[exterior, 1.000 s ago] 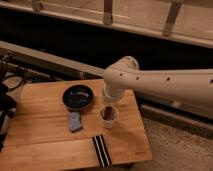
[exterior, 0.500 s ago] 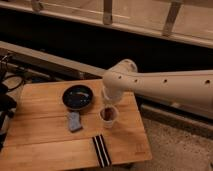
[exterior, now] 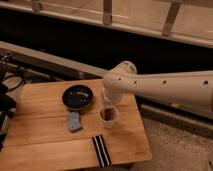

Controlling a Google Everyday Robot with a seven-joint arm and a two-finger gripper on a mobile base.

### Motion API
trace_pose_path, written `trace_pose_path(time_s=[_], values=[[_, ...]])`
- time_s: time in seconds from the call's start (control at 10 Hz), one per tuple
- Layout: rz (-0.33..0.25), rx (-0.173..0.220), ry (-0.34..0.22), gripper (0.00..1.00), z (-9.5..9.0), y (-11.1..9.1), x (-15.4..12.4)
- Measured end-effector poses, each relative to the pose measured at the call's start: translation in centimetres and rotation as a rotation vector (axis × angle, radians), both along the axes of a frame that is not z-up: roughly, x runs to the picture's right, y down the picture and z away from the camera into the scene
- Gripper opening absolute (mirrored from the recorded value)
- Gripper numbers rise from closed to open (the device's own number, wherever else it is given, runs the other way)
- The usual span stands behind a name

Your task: Place the pepper in the ceramic cup

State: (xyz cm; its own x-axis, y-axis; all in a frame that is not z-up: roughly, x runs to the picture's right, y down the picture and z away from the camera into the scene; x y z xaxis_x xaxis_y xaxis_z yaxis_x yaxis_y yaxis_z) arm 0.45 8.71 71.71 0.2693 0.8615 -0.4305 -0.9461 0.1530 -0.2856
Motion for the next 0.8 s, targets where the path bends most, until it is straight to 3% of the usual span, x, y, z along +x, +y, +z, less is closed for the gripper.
trace_pose_path(time_s=[0.4,0.5,0.8], values=[[0.001,0.003,0.002,0.28,0.09,0.06,0.08],[0.001,0.002,0.0,0.4,0.07,0.09,-0.13],[0.0,0.002,-0.003,0.58,0.1,0.16,-0.38]])
